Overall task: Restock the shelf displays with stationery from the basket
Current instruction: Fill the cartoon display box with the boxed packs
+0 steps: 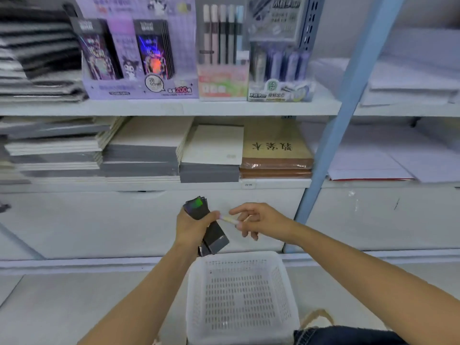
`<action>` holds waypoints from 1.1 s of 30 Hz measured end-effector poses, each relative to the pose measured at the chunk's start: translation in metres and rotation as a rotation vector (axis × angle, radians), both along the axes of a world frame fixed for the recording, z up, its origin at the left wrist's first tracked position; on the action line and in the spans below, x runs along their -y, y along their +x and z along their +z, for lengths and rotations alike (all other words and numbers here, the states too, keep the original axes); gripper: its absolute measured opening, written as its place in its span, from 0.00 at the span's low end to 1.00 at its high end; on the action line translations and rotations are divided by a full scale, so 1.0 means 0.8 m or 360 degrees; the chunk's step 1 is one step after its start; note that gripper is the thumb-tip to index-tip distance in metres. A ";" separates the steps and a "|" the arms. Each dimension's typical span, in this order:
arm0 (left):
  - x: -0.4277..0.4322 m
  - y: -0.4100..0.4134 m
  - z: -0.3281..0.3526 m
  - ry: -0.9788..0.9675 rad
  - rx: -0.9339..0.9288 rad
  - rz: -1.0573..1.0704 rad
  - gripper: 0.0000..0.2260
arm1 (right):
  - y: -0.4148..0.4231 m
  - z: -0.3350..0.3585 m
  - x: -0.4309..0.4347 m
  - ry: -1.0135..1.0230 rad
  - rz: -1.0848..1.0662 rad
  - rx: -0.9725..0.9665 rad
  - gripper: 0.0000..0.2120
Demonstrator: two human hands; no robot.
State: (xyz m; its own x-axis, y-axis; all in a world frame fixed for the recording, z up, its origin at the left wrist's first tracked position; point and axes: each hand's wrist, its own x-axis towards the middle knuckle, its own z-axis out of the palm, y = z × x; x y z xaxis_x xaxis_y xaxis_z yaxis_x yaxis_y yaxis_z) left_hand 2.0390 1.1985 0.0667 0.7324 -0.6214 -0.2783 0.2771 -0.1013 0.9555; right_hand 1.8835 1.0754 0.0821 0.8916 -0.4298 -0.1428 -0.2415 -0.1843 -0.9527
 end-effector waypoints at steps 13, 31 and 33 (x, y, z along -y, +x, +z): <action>-0.009 -0.010 0.183 -0.0358 0.0180 -0.0299 0.19 | -0.001 0.214 0.000 -0.0258 -0.0652 0.1132 0.04; 0.024 0.091 0.302 -0.0483 0.0498 -0.0389 0.24 | 0.122 0.378 0.064 -0.1215 -0.0574 0.0993 0.05; 0.027 0.101 0.300 -0.0487 0.0503 -0.0402 0.21 | 0.131 0.376 0.068 -0.1293 -0.0541 0.0879 0.06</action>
